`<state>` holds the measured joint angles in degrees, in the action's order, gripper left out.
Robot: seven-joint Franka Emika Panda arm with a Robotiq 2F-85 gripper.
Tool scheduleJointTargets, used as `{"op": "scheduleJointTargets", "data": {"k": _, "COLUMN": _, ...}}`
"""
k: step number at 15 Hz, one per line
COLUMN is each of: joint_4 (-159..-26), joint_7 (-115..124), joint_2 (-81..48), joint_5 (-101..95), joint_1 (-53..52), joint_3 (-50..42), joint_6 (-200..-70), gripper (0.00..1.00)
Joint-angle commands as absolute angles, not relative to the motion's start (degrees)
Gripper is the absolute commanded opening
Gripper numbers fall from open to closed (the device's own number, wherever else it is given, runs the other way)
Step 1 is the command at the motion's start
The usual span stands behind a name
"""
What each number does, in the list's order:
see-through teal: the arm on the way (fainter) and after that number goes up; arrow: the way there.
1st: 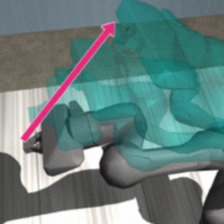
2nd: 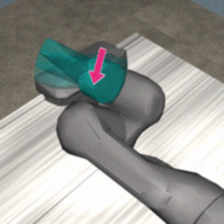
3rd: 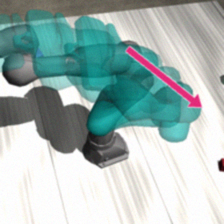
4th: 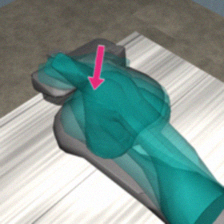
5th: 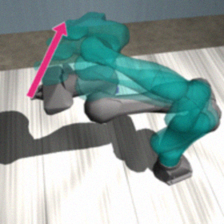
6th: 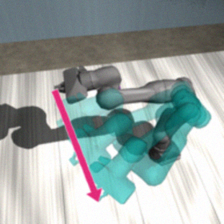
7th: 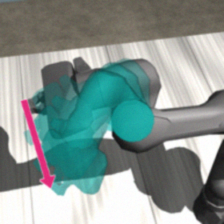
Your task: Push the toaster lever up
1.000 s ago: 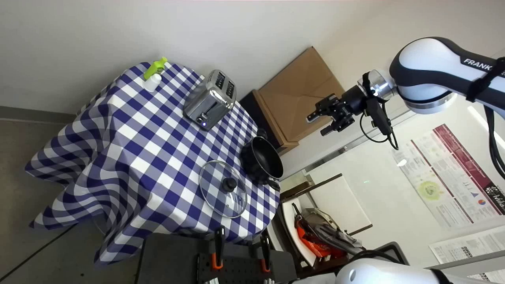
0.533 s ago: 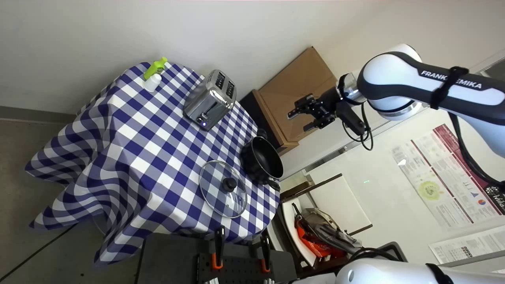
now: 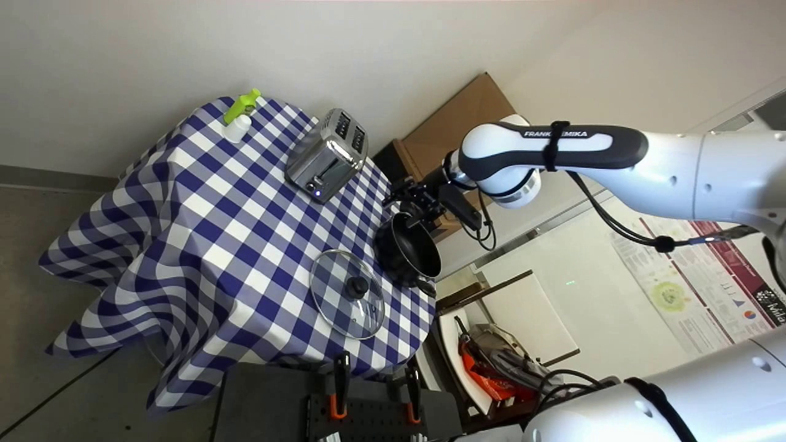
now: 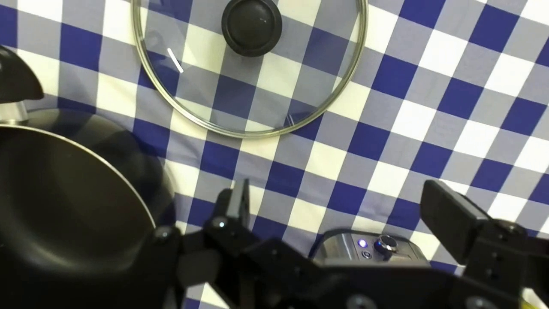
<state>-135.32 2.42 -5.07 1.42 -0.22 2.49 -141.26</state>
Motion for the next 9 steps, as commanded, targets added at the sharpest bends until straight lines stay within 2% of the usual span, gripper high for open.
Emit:
{"op": "scheduleJointTargets", "data": {"k": 1, "joint_4": -128.78, "joint_7": 4.51, "joint_2": -17.11, "joint_5": 0.4, "joint_1": -1.03, "joint_3": 1.71, "joint_6": -144.79, "gripper": 1.0}}
{"op": "scheduleJointTargets", "data": {"k": 9, "joint_4": -119.29, "joint_7": 18.96, "joint_2": -33.66, "joint_5": -10.54, "joint_1": -10.57, "joint_3": -5.64, "joint_6": -153.72, "gripper": 1.0}}
